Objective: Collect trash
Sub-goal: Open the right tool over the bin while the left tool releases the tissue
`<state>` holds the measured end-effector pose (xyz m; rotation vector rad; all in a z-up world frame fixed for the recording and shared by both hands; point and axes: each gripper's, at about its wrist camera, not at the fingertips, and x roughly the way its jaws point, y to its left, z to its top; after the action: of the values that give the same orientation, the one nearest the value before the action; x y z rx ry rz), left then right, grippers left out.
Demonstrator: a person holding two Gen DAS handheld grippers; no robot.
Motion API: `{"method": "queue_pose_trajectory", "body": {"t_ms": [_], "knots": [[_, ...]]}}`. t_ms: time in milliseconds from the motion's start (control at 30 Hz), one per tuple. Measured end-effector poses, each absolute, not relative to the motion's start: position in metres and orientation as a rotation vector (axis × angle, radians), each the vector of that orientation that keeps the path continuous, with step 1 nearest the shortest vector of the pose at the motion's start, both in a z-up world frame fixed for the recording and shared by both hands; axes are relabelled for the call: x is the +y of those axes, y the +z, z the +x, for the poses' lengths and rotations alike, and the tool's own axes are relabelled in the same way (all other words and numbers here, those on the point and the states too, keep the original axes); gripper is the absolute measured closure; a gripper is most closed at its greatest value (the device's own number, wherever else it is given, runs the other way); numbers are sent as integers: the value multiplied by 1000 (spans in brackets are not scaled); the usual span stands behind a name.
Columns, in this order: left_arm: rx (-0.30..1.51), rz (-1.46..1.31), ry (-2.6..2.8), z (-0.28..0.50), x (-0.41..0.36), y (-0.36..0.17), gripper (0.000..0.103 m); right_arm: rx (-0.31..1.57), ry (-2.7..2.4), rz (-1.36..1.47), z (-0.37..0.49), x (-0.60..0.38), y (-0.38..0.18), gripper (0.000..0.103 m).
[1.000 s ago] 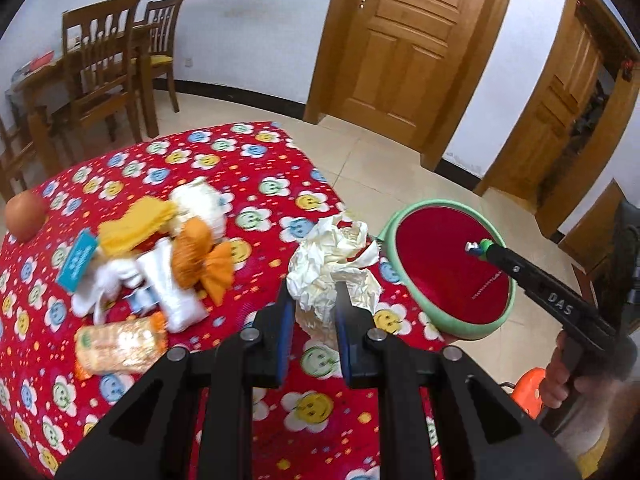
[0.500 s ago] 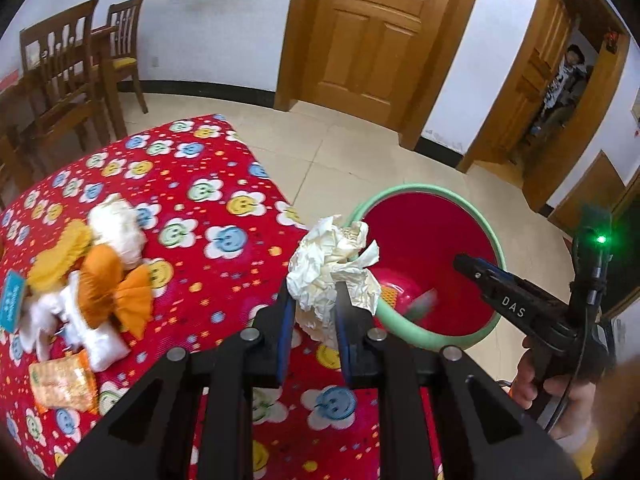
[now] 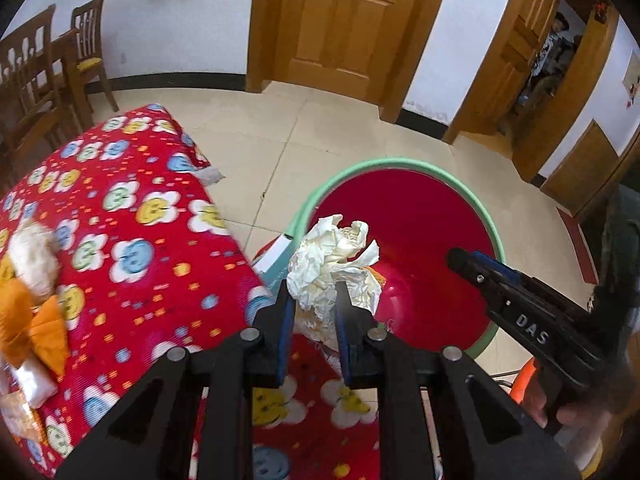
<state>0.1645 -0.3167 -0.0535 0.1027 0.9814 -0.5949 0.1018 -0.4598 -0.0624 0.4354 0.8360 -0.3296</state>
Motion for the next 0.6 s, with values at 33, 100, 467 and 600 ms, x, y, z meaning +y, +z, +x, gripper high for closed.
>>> {"method": "queue_pose_trajectory", "body": {"t_ms": [33,100,467,600], "knots": [[986,107,-599,167,-322,-56,85,835,-332,441,101,-462,-63,69],[994,115,-602,170,-331,-62,85,834,-340,450,99,-466,-64,67],[987,113,-611,170,-338,-64,45,820,-358,468,89,-474,-59,56],[961,104,-581,166,-324,-55,37,818,-355,466,88,-468,-53,51]]}}
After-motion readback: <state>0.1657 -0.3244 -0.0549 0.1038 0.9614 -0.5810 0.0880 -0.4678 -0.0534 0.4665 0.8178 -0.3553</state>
